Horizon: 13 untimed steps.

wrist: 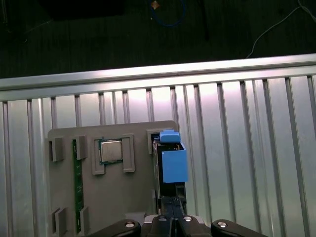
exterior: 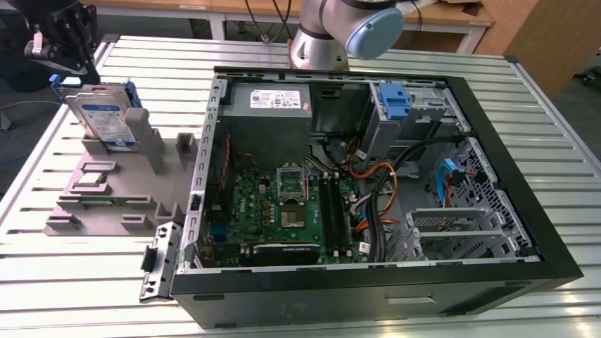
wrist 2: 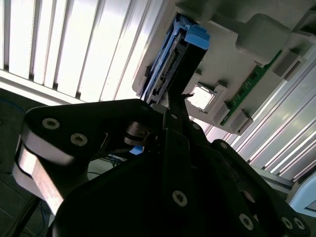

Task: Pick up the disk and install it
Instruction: 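Pick up the disk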

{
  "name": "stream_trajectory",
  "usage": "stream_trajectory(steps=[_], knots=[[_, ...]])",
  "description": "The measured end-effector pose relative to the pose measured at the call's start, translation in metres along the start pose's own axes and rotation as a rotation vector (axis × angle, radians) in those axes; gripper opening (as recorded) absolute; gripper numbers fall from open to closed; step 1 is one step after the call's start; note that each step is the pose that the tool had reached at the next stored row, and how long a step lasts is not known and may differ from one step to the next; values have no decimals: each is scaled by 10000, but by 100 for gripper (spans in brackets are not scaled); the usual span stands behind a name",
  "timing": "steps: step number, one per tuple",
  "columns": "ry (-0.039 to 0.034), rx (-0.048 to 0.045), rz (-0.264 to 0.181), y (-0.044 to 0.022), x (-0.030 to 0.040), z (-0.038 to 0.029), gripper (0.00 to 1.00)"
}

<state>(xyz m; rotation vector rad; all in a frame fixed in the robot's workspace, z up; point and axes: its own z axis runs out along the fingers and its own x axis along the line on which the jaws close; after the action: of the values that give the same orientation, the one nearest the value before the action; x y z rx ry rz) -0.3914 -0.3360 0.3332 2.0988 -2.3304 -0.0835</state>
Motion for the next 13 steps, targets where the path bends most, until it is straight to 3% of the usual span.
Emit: stream_trajectory(steps=[5, 6, 8, 9, 13], knots=[[0, 0, -3, 0, 0, 0, 29], [0, 0, -4, 0, 0, 0, 29], [0, 0, -5, 0, 0, 0, 41], [0, 0, -6, 0, 0, 0, 41], [1, 0, -8, 0, 0, 0, 58]])
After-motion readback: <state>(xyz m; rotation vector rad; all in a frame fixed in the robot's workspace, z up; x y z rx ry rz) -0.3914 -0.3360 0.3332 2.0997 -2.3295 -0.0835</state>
